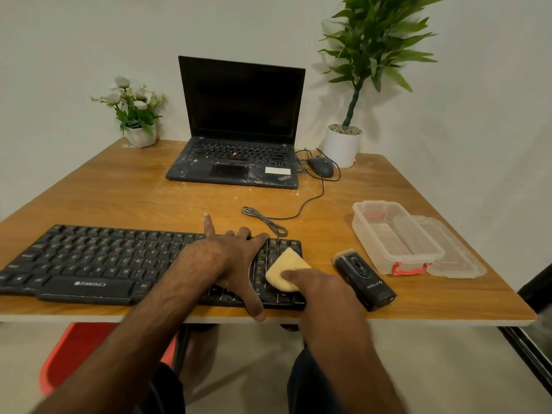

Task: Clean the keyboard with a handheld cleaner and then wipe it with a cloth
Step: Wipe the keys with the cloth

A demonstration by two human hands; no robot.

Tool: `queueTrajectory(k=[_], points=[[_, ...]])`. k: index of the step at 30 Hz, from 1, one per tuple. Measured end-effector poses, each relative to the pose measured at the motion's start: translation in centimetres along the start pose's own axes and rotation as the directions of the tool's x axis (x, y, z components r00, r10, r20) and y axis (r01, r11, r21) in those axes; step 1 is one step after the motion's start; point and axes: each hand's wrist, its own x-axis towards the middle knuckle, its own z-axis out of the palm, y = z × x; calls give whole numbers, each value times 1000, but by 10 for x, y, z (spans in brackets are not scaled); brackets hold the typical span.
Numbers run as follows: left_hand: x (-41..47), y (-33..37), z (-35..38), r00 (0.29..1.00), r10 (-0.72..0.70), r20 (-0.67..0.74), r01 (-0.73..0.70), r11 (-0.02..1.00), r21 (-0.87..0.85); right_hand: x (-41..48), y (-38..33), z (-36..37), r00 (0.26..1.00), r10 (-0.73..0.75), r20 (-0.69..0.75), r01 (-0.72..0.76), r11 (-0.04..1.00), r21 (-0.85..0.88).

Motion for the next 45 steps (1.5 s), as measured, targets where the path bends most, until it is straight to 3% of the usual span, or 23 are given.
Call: queueTrajectory(k=[3,5,7,9,13,17,21,24,26,28,30,35,42,45], points=[[2,-2,2,1000,-6,-1,6,1000,7,-20,6,-6,998,17,65,-17,1000,-2],[3,-1,2,1000,-11,6,11,1000,7,-18,10,-22,987,1,-158,20,991,132],[3,0,1,1000,-17,8,17,1000,7,0,11,-35,904,-6,-427,105,973,207],[2,0,0,1000,-29,11,29,1000,3,25,6,-34,863,-33,-503,125,981,150],[2,-2,3,1000,-14,-2,14,1000,0,40,-3,-7,940,-94,-327,109,994,27],[2,-6,4,1000,14,-2,-14,1000,-21,9,12,11,944,-107,-313,114,993,5],[3,-7,6,1000,24,-15,-24,999,-32,-24,11,21,981,-143,-134,143,990,-12],[1,-11,14,998,19,-55,-22,998,-52,-26,16,-1,990,-19,-137,41,986,160],[-4,-12,21,997,21,-70,-26,997,-67,-18,19,-18,945,9,-327,76,966,246],[-7,-12,27,996,11,-84,-16,998,-66,1,16,-31,827,12,-561,166,950,265],[-10,-10,29,996,-9,-87,4,999,-53,26,6,-34,804,-38,-593,197,959,206],[-12,-9,26,995,-11,-98,8,999,-36,50,-13,-3,956,-185,-230,175,983,-61],[-11,-9,24,997,-5,-74,3,1000,-28,-2,-1,11,968,-213,-133,191,968,-161],[-11,-8,24,997,-7,-71,6,1000,-20,-6,-2,1,988,-85,126,107,978,-179]])
